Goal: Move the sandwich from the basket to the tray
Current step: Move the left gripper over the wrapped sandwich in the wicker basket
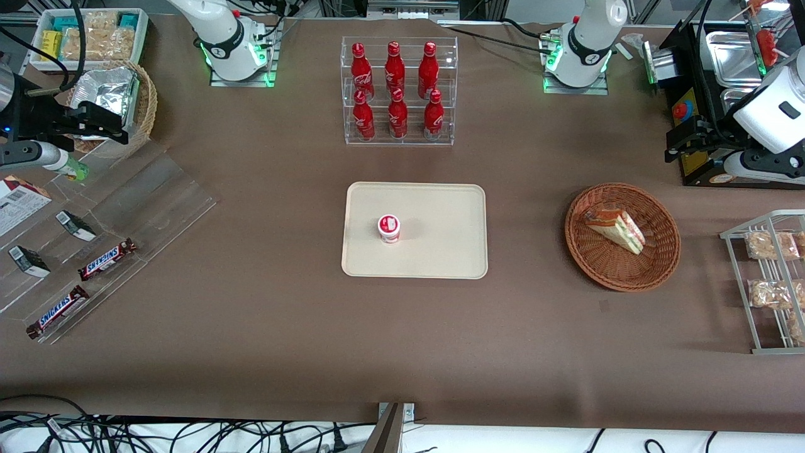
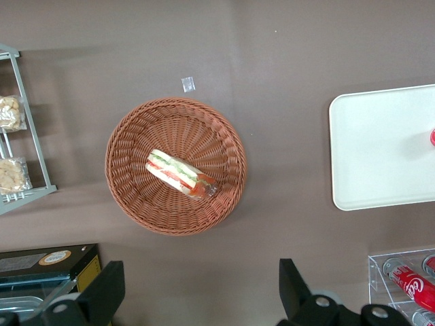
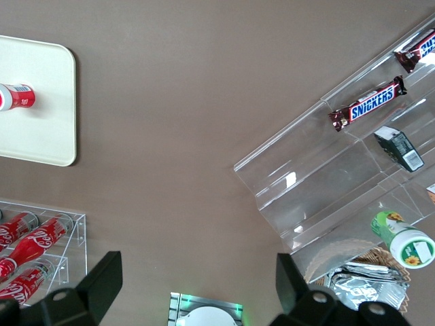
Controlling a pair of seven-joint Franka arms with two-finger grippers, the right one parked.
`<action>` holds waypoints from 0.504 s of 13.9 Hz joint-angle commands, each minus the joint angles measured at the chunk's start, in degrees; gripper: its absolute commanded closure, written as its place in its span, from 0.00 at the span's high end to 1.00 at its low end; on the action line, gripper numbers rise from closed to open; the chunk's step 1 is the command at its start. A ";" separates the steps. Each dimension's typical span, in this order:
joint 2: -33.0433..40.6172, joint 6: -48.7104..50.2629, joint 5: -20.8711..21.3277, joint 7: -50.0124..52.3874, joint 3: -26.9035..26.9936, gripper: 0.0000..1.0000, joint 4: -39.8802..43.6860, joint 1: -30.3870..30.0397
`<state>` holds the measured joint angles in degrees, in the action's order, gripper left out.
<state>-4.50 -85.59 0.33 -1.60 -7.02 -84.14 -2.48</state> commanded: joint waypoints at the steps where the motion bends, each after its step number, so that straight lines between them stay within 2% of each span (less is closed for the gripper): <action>1: 0.37 -0.28 -0.50 -1.56 0.33 1.00 0.29 -0.16; 7: -0.16 -0.45 0.38 2.29 0.60 1.00 -2.68 -1.56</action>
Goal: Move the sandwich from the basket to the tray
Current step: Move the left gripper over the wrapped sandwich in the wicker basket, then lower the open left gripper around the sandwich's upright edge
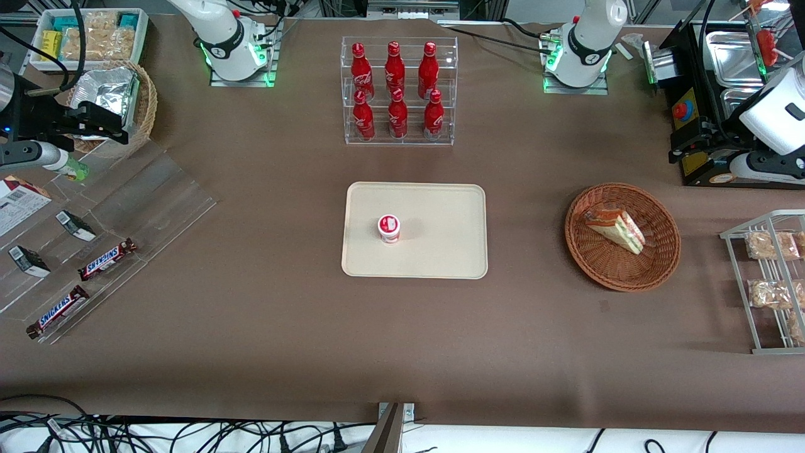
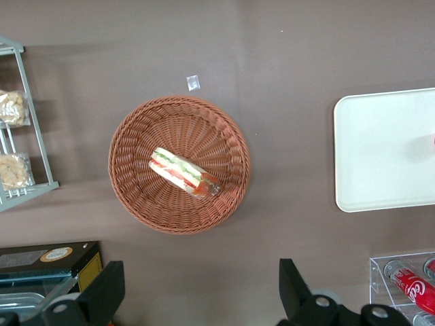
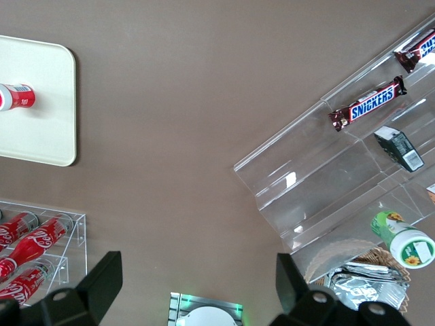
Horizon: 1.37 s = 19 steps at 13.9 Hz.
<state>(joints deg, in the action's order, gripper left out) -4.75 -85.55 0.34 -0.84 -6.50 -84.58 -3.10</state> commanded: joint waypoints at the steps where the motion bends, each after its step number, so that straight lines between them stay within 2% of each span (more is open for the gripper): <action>1: -0.08 -0.85 0.45 3.02 0.08 1.00 -3.91 -1.56; 4: 0.44 -7.85 2.89 7.41 0.08 1.00 -14.26 -2.88; 7: 0.62 -16.47 5.53 16.45 -0.18 1.00 -22.27 -2.88; 10: 0.62 -26.31 5.90 27.53 -0.27 1.00 -29.57 -2.88; 17: -0.86 -49.69 6.16 46.17 -0.18 1.00 -43.03 -2.88; 19: -2.71 -52.34 9.39 50.03 -0.18 1.00 -43.57 -2.88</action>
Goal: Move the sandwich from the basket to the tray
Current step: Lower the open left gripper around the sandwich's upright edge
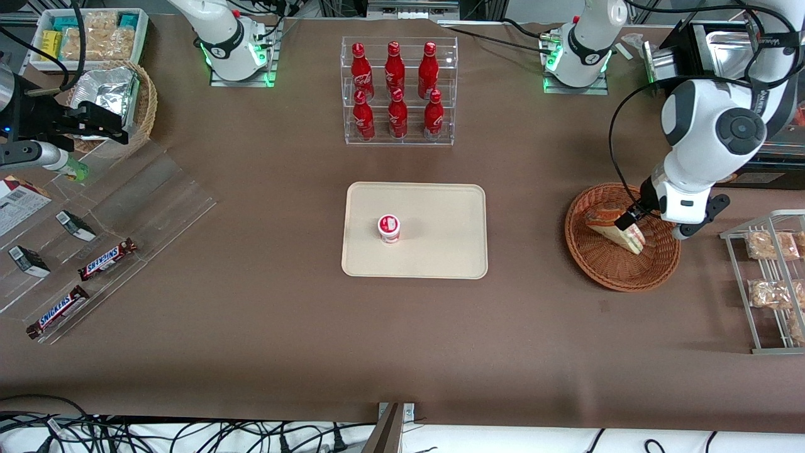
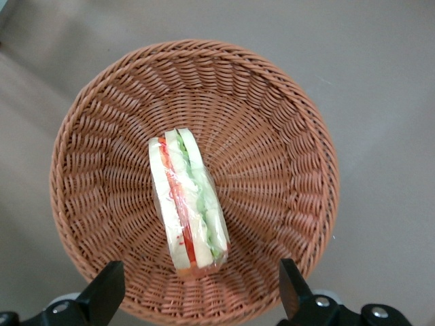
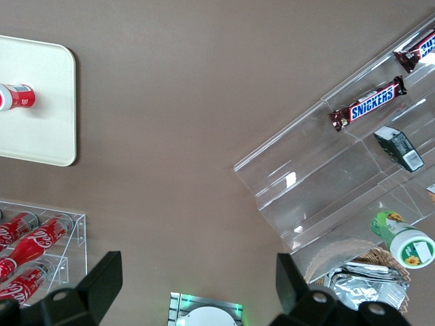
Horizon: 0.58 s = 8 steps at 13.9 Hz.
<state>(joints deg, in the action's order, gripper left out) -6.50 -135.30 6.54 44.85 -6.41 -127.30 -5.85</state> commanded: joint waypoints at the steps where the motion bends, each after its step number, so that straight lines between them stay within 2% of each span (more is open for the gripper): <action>1: -2.10 -4.08 5.21 7.41 -0.27 1.00 -1.19 -0.13; 4: -4.74 -8.57 11.28 16.12 -0.27 1.00 -2.42 -0.22; 8: -6.94 -12.17 13.49 19.57 -0.18 1.00 -4.00 -0.22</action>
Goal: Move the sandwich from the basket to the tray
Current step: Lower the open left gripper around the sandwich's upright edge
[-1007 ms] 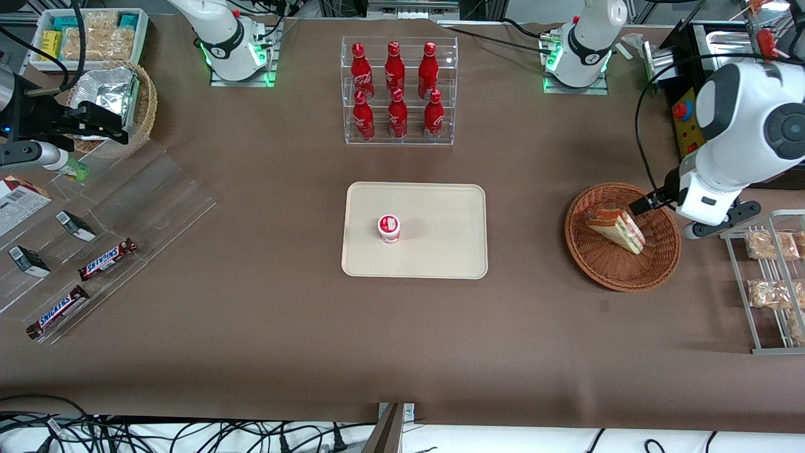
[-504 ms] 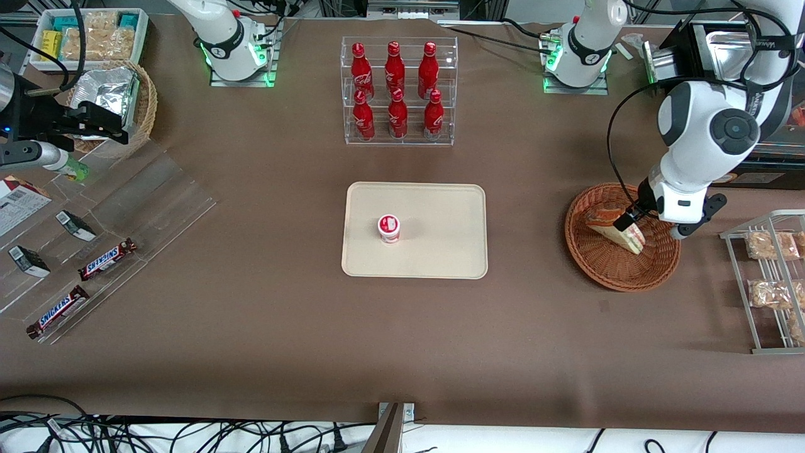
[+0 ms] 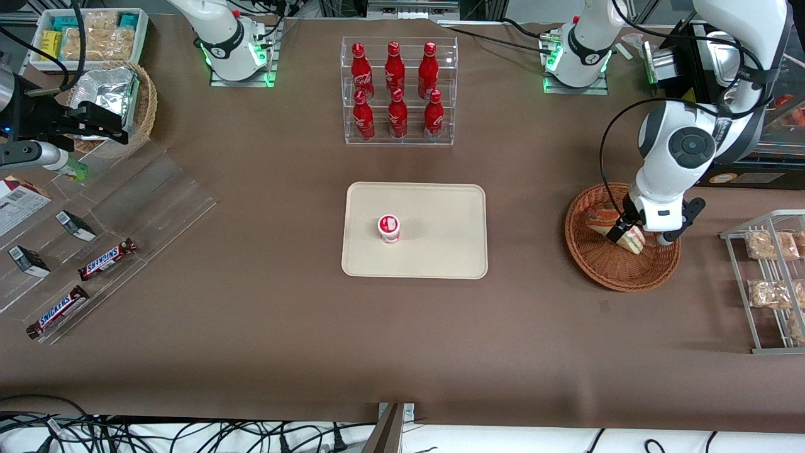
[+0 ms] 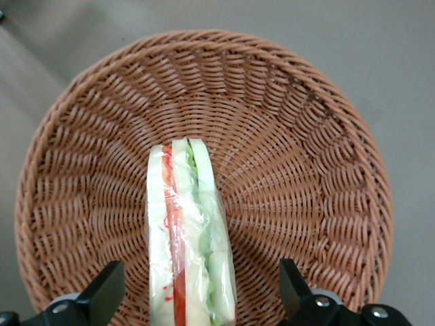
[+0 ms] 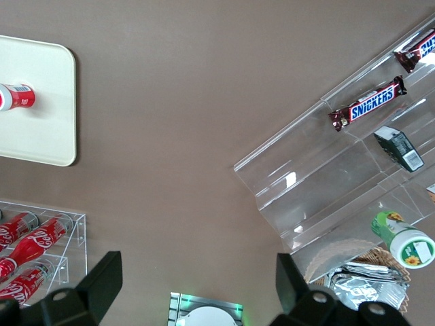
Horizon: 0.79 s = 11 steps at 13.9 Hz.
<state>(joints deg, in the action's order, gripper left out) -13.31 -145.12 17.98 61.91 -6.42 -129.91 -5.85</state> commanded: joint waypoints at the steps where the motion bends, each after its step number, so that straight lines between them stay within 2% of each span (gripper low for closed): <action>1: -0.40 -3.84 2.15 2.69 -0.08 1.00 -2.36 -0.22; 6: -1.46 -5.26 3.20 2.69 -0.17 1.00 -3.16 -1.98; 7: -1.54 -5.26 3.20 2.69 -0.17 0.93 -3.16 -2.06; 8: -1.46 -5.26 3.20 2.86 -0.17 0.45 -3.16 -2.06; 9: -1.54 -5.26 3.20 3.04 -0.17 0.16 -3.16 -2.06; 11: -1.63 -5.26 3.20 4.00 -0.17 0.09 -3.16 -1.98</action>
<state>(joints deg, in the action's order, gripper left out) -14.96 -149.50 19.31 63.74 -6.28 -132.60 -7.50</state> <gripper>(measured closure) 0.256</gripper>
